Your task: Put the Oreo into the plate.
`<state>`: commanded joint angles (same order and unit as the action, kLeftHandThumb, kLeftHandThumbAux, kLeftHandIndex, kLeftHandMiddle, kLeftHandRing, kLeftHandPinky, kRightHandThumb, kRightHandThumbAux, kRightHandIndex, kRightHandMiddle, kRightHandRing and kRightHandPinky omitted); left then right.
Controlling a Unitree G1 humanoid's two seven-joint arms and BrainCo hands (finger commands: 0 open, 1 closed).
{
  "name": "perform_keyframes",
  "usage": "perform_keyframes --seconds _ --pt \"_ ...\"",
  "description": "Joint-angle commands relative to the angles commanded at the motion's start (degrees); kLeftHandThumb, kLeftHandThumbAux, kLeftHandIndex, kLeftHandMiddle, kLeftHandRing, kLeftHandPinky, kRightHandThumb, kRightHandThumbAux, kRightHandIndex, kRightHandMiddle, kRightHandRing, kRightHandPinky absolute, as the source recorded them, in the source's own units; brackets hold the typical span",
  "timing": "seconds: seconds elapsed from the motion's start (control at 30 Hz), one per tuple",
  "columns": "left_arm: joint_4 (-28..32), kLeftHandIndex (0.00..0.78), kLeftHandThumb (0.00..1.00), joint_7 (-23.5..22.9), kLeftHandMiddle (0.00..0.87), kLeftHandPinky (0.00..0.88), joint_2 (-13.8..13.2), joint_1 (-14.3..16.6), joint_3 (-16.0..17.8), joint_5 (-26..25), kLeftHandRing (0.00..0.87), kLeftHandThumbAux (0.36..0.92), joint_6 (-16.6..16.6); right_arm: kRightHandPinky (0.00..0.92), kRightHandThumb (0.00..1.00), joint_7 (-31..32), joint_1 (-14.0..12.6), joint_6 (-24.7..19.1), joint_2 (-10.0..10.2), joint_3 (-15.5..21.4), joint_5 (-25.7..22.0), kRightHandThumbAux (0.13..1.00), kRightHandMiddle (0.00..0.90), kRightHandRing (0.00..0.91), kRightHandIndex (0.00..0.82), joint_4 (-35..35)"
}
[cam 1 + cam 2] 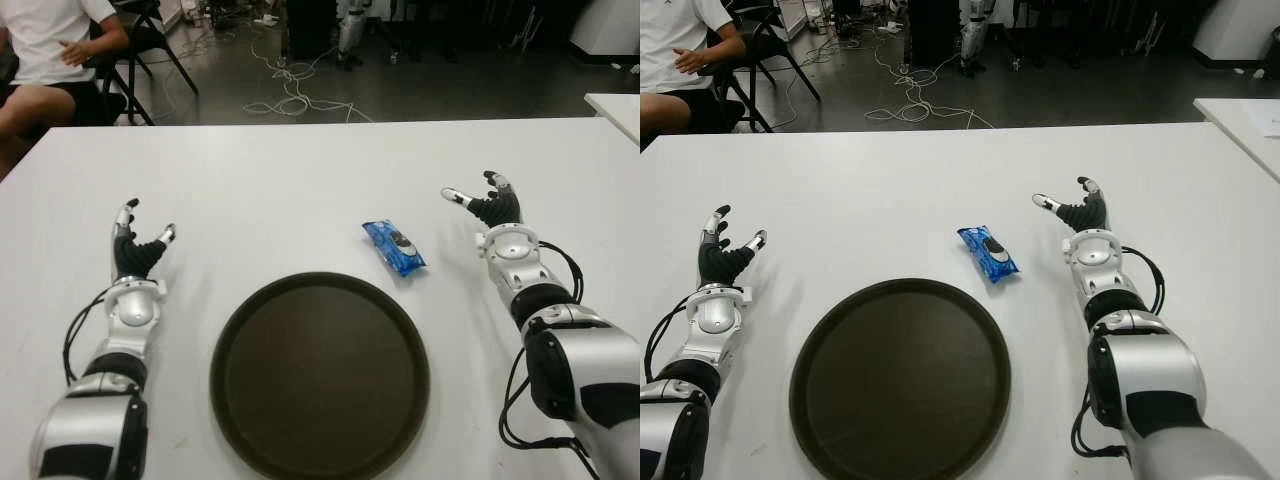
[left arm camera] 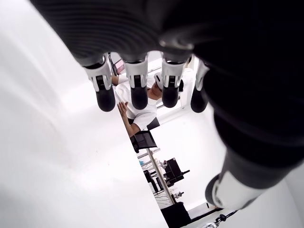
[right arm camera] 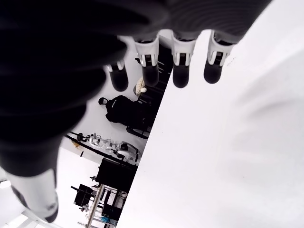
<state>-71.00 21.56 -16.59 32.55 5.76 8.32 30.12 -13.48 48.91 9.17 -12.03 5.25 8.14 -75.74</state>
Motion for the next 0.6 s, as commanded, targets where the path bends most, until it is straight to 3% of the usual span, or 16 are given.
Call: perform_keyframes --seconds 0.6 --pt "0.28 0.046 0.000 -0.47 0.062 0.032 0.04 -0.27 -0.23 0.17 0.043 0.754 1.05 0.058 0.000 0.32 -0.12 0.35 0.05 0.30 -0.13 0.702 0.074 0.069 0.153 0.07"
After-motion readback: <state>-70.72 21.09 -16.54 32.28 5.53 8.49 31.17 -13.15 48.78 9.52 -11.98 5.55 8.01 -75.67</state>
